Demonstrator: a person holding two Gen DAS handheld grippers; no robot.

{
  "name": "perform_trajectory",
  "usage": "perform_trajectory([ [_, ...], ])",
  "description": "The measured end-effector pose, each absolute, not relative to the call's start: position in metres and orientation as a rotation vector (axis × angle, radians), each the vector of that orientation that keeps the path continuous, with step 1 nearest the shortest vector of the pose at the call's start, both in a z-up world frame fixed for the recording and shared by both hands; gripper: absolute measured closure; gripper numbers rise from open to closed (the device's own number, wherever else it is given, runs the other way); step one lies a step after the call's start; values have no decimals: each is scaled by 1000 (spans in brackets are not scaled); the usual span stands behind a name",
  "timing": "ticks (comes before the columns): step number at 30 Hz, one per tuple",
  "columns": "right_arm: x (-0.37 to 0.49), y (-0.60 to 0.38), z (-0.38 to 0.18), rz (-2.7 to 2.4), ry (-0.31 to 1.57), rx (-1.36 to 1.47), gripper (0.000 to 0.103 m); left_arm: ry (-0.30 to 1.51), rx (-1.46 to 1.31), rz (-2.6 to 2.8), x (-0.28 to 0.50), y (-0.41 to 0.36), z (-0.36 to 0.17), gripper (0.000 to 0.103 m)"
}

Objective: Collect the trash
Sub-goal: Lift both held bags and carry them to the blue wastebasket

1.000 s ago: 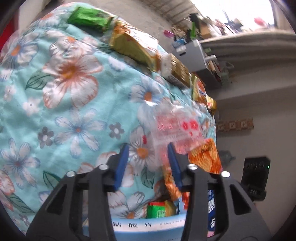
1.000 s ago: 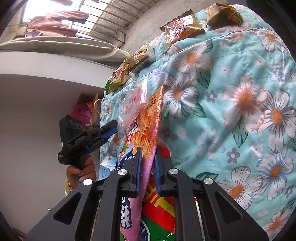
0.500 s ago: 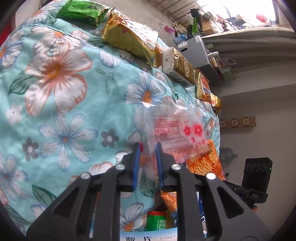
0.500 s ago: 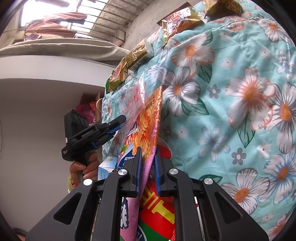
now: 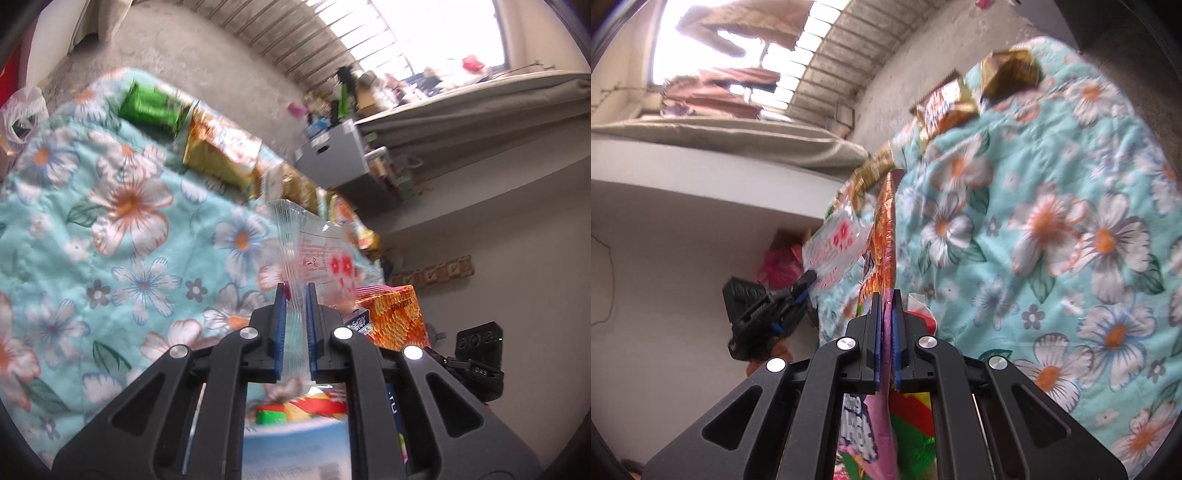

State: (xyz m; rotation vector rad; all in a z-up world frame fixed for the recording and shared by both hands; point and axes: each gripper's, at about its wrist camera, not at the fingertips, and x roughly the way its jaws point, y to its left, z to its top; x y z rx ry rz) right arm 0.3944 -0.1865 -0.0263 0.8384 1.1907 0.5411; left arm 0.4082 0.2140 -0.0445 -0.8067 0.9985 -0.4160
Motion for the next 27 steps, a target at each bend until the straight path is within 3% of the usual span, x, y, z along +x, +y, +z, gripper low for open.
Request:
perform_trajectory([
  [14, 290, -272, 56, 533, 893, 911, 99, 759, -712, -589, 303, 193, 59, 96],
  [21, 194, -318, 60, 449, 774, 945, 99, 620, -589, -615, 219, 149, 86, 96],
  [27, 109, -353, 39, 356, 676, 1032, 99, 632, -480, -679, 168, 92, 78, 96],
])
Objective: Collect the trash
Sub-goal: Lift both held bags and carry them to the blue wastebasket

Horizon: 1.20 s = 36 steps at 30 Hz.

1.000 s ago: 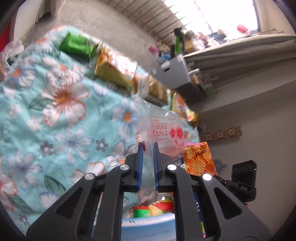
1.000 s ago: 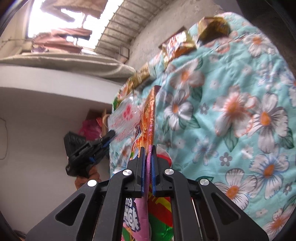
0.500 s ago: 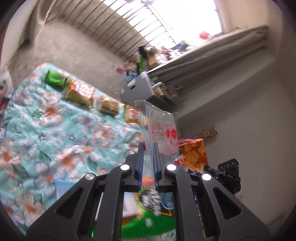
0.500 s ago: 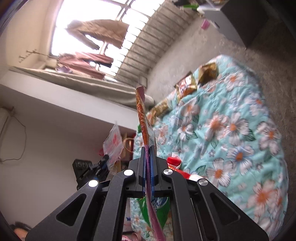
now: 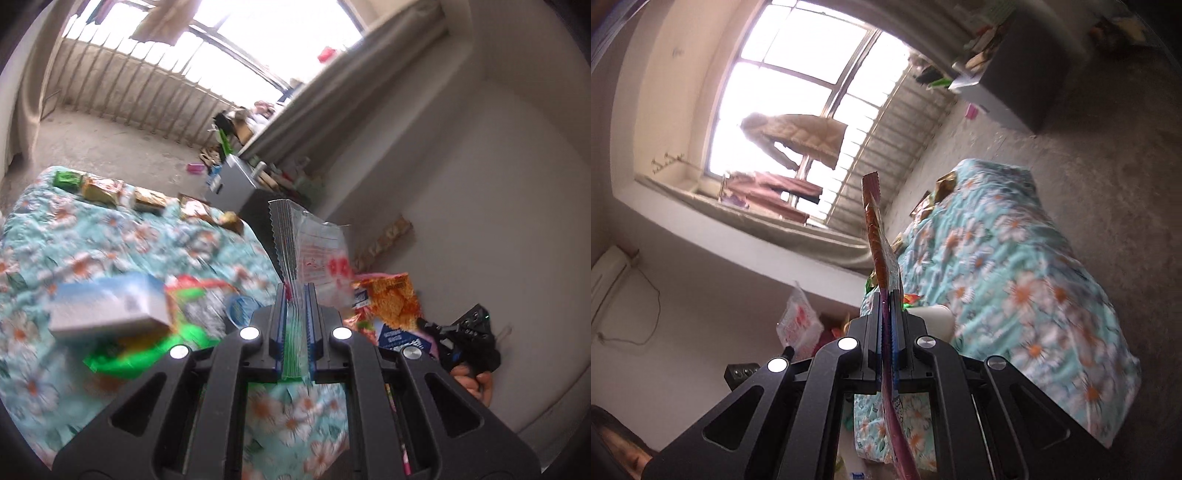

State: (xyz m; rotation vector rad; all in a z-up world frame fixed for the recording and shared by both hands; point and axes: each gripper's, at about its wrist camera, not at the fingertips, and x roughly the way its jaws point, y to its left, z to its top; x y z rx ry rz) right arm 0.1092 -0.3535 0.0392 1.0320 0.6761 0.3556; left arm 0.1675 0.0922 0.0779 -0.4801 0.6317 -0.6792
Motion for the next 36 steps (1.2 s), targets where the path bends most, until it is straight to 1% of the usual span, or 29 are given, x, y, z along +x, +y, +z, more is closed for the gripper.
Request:
perform_trajectory([
  [5, 47, -391, 14, 283, 591, 1114, 99, 666, -400, -755, 148, 41, 74, 96],
  [13, -24, -454, -29, 186, 476, 1242, 99, 726, -231, -828, 135, -56, 65, 96],
  [19, -71, -501, -66, 90, 382, 1342, 99, 765, -73, -907, 131, -148, 57, 96],
  [23, -93, -528, -84, -51, 343, 1350, 99, 793, 41, -957, 127, -216, 46, 96],
  [29, -115, -561, -114, -277, 323, 1342, 99, 884, 207, -1009, 124, -324, 13, 96],
  [36, -138, -598, -163, -515, 309, 1357, 99, 1012, 370, -991, 130, -437, -52, 95],
])
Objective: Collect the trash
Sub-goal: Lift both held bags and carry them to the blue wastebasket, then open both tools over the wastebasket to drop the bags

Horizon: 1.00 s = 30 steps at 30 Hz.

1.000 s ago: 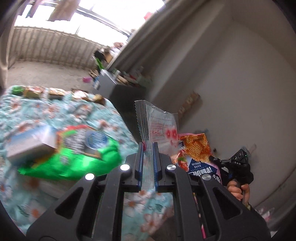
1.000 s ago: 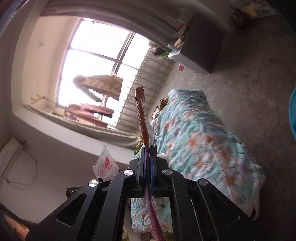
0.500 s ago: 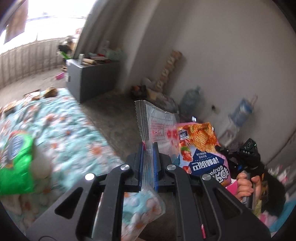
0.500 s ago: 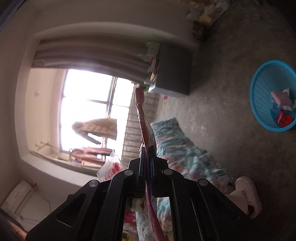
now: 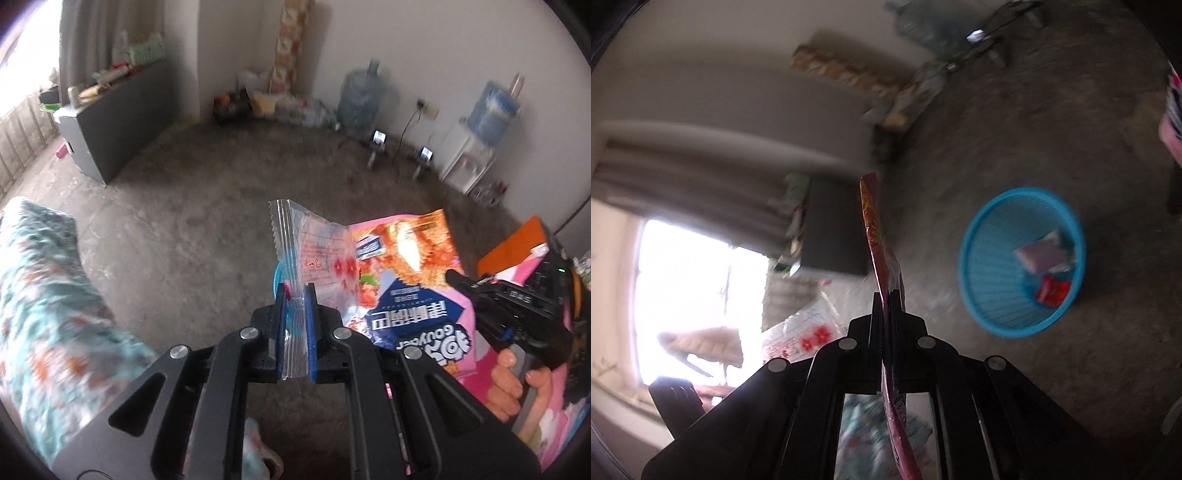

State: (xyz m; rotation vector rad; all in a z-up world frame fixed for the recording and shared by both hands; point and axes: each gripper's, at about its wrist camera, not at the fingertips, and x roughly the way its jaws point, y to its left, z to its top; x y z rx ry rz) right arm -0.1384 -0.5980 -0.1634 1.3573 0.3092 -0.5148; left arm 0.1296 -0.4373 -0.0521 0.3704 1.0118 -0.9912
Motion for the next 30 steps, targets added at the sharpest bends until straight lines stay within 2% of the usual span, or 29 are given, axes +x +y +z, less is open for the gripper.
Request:
perform_trajectory([
  [10, -117, -637, -234, -741, 360, 1391, 96, 1104, 506, -932, 131, -537, -137, 94],
  [11, -113, -640, -240, -767, 371, 1384, 96, 1111, 519, -926, 131, -543, -144, 93],
  [12, -109, -644, -248, -783, 384, 1382, 94, 1128, 536, -918, 132, -549, -153, 83],
  [13, -104, -649, -255, -790, 400, 1386, 79, 1150, 550, -909, 132, -553, -159, 75],
  [14, -98, -655, -270, -791, 430, 1391, 68, 1170, 557, -896, 133, -558, -165, 61],
  [15, -94, -659, -282, -807, 466, 1393, 55, 1182, 552, -877, 133, -559, -170, 56],
  [18, -94, -662, -310, -857, 555, 1415, 54, 1197, 529, -846, 135, -555, -175, 49],
  [21, -110, -651, -322, -883, 525, 1456, 54, 1175, 534, -842, 132, -547, -168, 47],
  [30, -120, -636, -299, -923, 549, 1326, 54, 1087, 486, -844, 122, -523, -117, 36],
])
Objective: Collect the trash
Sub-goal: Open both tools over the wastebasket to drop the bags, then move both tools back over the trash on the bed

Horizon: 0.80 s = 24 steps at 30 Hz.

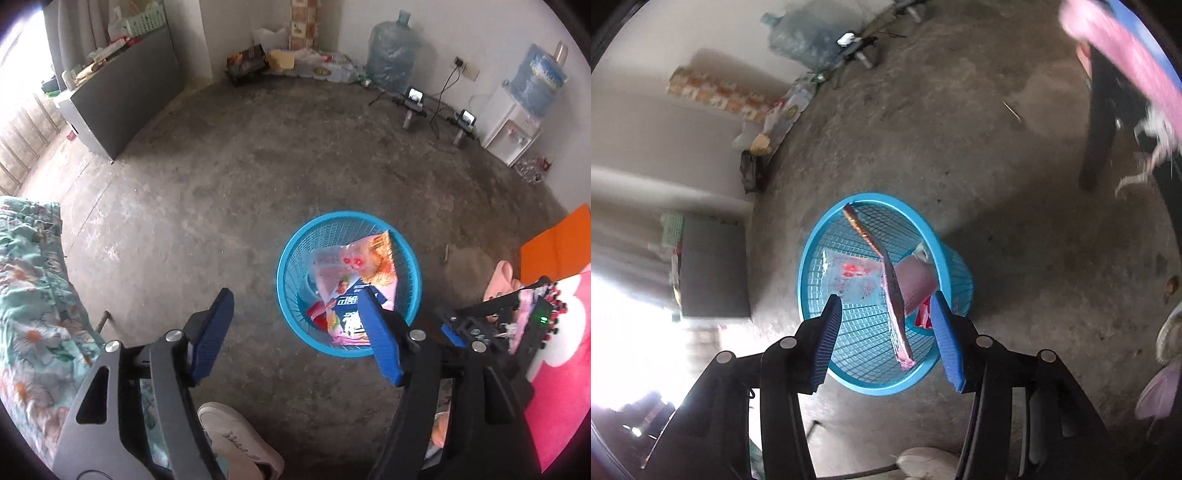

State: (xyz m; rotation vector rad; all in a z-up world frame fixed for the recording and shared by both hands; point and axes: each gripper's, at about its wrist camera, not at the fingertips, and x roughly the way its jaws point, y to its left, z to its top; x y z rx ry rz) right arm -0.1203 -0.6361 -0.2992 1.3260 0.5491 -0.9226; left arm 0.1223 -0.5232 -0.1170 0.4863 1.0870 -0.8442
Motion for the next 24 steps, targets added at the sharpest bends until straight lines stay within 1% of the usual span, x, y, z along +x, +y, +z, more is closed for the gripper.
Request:
perform_trajectory([
  [5, -98, -624, -272, -869, 598, 1163, 54, 1072, 403, -874, 114, -488, -78, 32],
  [6, -91, -624, -269, -840, 606, 1131, 57, 1064, 383, -885, 113, -477, -66, 32],
  [7, -87, -623, -268, -822, 611, 1115, 64, 1055, 371, -884, 113, -468, -58, 32],
  [10, -55, -627, -270, -738, 688, 1047, 72, 1018, 340, -918, 109, -436, -30, 31],
  [13, -13, -638, -281, -716, 811, 948, 74, 951, 341, -933, 105, -391, -4, 27],
  [18, 58, -671, -346, -716, 1156, 822, 74, 931, 346, -902, 110, -323, 12, 27],
  [21, 77, -681, -408, -738, 1452, 674, 74, 971, 303, -846, 122, -279, 11, 27],
  [24, 84, -686, -454, -737, 1671, 565, 74, 1000, 260, -793, 133, -244, 6, 27],
])
